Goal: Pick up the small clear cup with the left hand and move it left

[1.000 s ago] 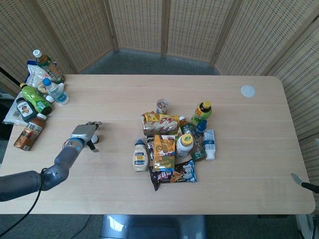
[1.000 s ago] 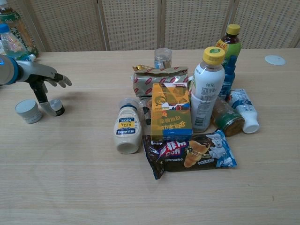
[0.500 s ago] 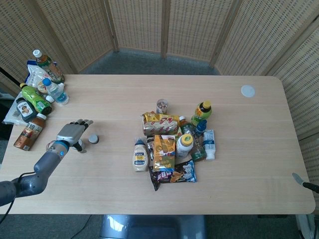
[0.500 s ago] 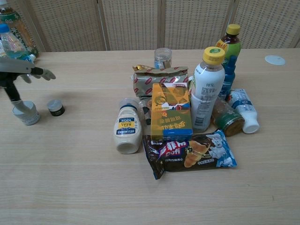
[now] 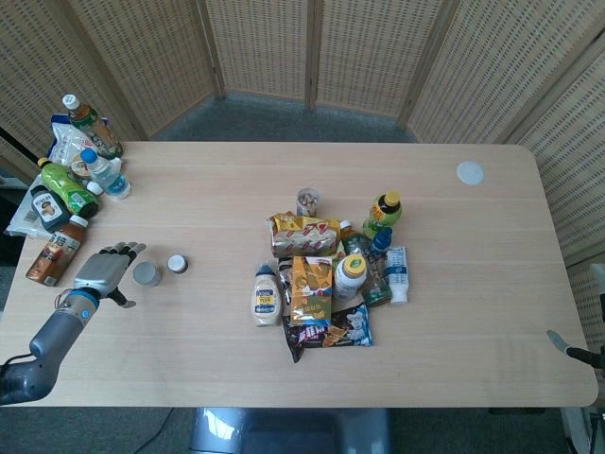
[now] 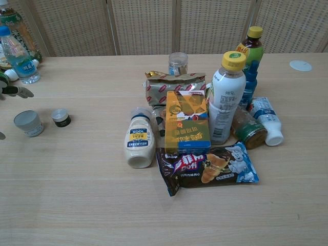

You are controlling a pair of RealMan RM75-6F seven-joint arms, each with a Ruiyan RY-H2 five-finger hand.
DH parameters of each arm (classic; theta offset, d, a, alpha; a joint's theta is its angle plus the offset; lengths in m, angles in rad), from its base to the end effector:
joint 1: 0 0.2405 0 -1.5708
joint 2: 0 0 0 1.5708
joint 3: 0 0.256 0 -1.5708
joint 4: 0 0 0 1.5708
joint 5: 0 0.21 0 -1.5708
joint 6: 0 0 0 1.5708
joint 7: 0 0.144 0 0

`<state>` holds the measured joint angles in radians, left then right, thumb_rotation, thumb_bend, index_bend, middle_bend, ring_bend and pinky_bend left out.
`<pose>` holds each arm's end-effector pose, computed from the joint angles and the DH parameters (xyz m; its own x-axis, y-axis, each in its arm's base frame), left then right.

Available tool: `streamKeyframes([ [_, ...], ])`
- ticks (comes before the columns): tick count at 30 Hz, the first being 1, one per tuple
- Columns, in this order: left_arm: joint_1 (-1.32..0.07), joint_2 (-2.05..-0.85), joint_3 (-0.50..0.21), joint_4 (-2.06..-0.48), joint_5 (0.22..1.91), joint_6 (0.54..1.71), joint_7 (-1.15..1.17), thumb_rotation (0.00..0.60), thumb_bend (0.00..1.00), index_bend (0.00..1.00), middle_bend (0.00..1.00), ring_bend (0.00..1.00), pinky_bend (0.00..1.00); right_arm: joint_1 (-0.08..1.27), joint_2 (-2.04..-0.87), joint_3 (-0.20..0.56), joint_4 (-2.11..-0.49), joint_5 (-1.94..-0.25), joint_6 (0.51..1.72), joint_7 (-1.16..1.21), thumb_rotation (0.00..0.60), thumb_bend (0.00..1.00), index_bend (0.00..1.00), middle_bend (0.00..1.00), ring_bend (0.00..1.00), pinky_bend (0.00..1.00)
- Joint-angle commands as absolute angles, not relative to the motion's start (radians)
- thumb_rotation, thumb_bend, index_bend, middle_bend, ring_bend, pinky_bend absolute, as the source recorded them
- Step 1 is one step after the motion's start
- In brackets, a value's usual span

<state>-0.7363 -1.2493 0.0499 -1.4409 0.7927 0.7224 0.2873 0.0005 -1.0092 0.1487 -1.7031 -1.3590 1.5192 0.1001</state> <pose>-0.2928 0.3361 0.0615 0.4938 0.5563 0.6684 0.8285 -0.0673 -0.5560 -0.3222 -0.1717 0.2114 0.3115 0.1151 0.9432 -0.9407 0.1777 0.2890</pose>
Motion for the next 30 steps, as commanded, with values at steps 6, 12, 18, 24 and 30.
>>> streamKeyframes([
  [6, -0.743, -1.368, 0.037, -1.324, 0.733, 0.748, 0.345, 0.600, 0.00, 0.00, 0.00, 0.00, 0.12, 0.000, -1.008, 0.153, -1.697, -1.347, 1.515, 0.109, 0.600, 0.00, 0.00, 0.00, 0.00, 0.00],
  [12, -0.740, -1.427, 0.028, -1.269, 0.727, 0.782, 0.383, 0.600, 0.00, 0.05, 0.11, 0.16, 0.22, 0.002, -1.008, 0.153, -1.694, -1.345, 1.511, 0.112, 0.600, 0.00, 0.00, 0.00, 0.00, 0.00],
  [18, -0.729, -1.471, 0.008, -1.230, 0.766, 0.821, 0.389, 0.600, 0.02, 0.28, 0.36, 0.43, 0.54, 0.003, -1.011, 0.153, -1.692, -1.344, 1.510, 0.107, 0.600, 0.00, 0.00, 0.00, 0.00, 0.00],
  [24, -0.724, -1.507, -0.008, -1.194, 0.788, 0.837, 0.407, 0.600, 0.02, 0.41, 0.48, 0.50, 0.56, 0.003, -1.011, 0.152, -1.692, -1.343, 1.508, 0.108, 0.600, 0.00, 0.00, 0.00, 0.00, 0.00],
  [30, -0.712, -1.523, -0.019, -1.181, 0.798, 0.861, 0.434, 0.600, 0.05, 0.55, 0.62, 0.62, 0.58, 0.002, -1.010, 0.153, -1.691, -1.343, 1.510, 0.110, 0.600, 0.00, 0.00, 0.00, 0.00, 0.00],
])
